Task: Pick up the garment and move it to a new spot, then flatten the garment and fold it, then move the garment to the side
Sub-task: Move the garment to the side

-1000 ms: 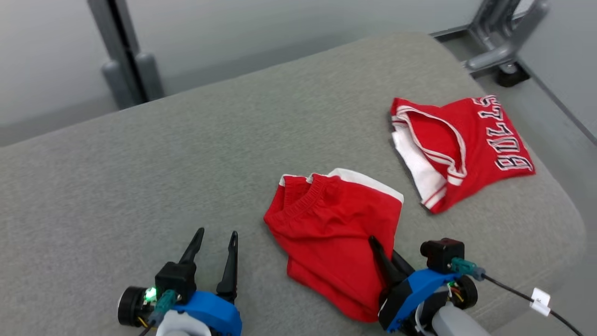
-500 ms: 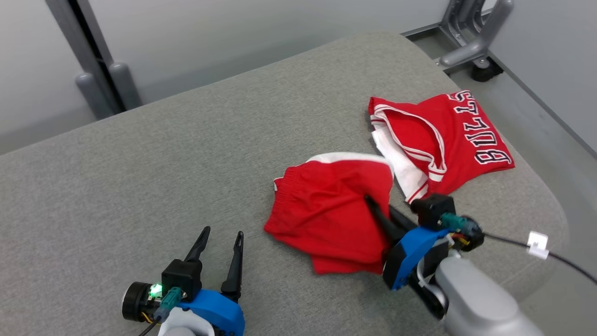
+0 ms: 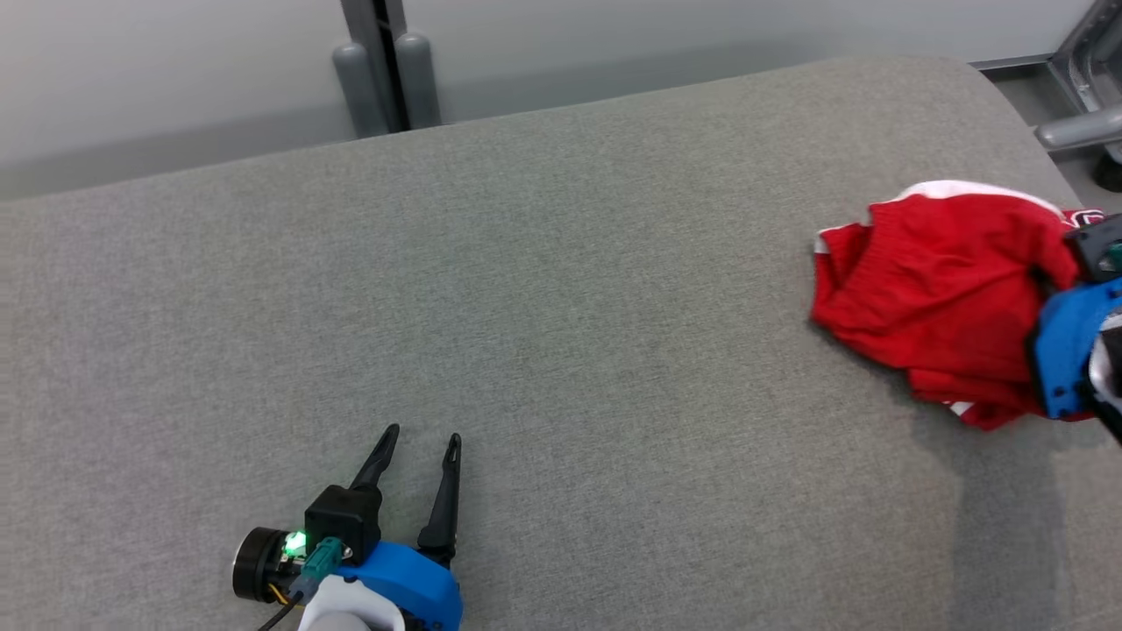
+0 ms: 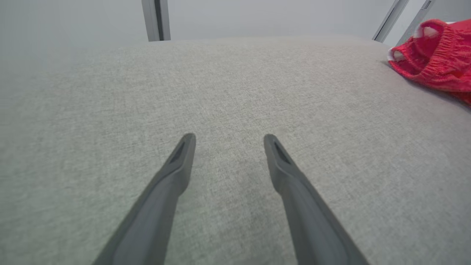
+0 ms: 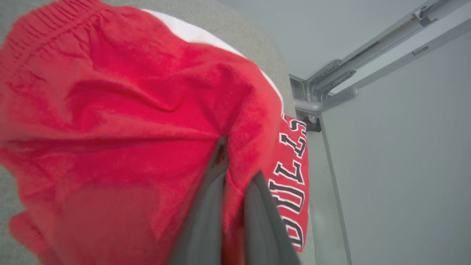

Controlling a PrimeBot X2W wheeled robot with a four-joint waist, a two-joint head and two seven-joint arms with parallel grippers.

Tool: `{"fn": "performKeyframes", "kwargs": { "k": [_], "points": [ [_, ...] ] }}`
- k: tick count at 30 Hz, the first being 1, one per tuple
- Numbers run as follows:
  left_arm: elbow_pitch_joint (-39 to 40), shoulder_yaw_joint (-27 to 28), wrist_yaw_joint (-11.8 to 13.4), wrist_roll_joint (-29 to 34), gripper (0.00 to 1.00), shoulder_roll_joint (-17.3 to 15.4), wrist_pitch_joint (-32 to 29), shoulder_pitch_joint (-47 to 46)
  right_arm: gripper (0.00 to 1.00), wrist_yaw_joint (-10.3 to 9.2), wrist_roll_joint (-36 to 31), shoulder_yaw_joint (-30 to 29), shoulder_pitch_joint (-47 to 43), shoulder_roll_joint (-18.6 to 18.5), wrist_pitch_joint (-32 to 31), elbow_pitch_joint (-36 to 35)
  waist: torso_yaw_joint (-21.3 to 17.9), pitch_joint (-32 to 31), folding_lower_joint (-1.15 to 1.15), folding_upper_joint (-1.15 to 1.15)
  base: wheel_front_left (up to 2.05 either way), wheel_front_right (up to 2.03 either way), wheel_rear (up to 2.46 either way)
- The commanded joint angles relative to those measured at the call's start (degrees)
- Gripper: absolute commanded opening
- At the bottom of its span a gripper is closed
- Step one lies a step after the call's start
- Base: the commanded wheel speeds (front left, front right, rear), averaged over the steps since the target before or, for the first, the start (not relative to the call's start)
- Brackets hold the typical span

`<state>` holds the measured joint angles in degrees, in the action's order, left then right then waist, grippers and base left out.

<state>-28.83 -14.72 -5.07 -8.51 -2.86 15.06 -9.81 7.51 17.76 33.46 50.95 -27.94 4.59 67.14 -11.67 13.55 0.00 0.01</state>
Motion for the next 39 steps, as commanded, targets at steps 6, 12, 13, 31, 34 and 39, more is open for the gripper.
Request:
{"fn": "performKeyframes", "kwargs": {
  "k": [6, 12, 13, 31, 34, 39],
  "points": [
    [0.2, 0.6, 0.0, 0.2, 1.00, -0.1, 0.1, 0.4, 0.00, -0.05, -0.9, -4.2, 1.4, -4.1, 0.5, 5.0, 2.1, 0.9, 0.00, -0.01, 0.00, 0.00, 0.00],
    [-0.1, 1.5, -0.4, 0.8, 1.00, -0.1, 0.1, -0.3, 1.00, -0.04, -3.8, -11.4, 2.3, -5.9, 2.5, 6.6, 2.5, 1.2, 0.00, -0.01, 0.00, 0.00, 0.00],
    [-0.1, 1.6, -0.3, 0.9, 1.00, -0.1, 0.1, -0.5, 1.00, -0.04, -4.6, -13.0, 2.4, -6.1, 2.9, 6.7, 2.5, 1.2, 0.00, -0.01, 0.00, 0.00, 0.00],
    [2.2, 5.2, 3.4, -0.8, 1.00, -0.1, 0.1, 0.8, 1.00, -0.03, -20.3, -43.6, -14.0, 18.2, 10.6, -25.0, 5.9, -3.3, 0.00, -0.01, 0.00, 0.00, 0.00],
    [2.4, 5.5, 3.8, -1.0, 1.00, 0.0, 0.1, 1.0, 1.00, -0.04, -21.2, -43.5, -19.5, 22.1, 10.6, -29.0, 7.5, -4.1, 0.00, -0.01, 0.00, 0.00, 0.00],
    [2.4, 5.9, 4.6, -1.1, 1.00, 0.0, 0.1, 1.6, 1.00, -0.04, -19.3, -42.3, -26.7, 24.7, 10.6, -31.3, 10.2, -5.5, 0.00, -0.01, 0.00, 0.00, 0.00]
  ]
}}
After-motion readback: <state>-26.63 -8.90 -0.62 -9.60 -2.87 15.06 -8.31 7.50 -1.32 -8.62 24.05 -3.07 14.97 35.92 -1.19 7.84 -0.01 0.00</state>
